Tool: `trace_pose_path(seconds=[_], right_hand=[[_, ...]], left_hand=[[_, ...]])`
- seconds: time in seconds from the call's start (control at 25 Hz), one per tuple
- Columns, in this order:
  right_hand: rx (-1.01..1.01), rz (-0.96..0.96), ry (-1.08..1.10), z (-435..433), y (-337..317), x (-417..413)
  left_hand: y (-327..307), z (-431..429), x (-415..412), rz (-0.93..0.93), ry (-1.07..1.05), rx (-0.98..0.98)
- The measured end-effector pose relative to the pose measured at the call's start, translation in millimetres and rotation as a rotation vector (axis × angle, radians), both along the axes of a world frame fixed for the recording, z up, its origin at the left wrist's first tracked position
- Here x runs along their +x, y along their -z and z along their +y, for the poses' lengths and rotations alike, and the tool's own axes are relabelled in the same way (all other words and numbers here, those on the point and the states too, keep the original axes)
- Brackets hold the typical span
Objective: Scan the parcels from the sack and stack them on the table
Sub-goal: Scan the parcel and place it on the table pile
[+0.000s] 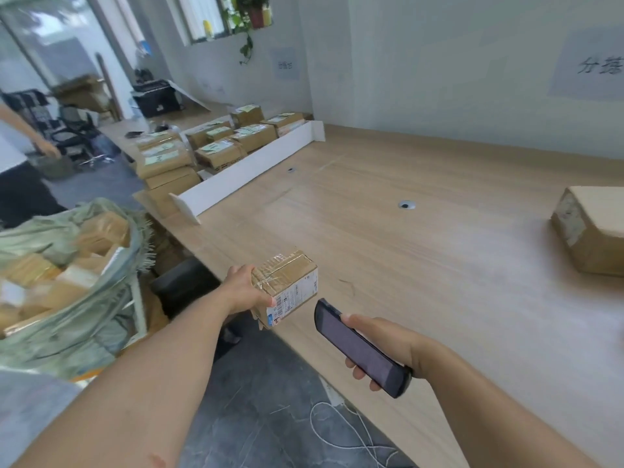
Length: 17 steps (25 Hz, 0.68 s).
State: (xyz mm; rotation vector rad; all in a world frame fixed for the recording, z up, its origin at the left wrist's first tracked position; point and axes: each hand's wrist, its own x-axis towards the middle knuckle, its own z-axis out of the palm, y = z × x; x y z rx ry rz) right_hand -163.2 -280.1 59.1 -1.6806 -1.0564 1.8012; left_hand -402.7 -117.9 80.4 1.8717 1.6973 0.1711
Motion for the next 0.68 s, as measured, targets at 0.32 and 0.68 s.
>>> trace_pose_path(seconds=[0.32, 0.68], right_hand=[[0.004, -0.015, -0.211, 73, -6, -124], [-0.008, -0.032, -0.468, 174, -28, -339]], left_hand=[[6, 2, -160, -0.015, -0.25, 0.026], [-18, 27, -394, -0.087, -0.532, 0.095]])
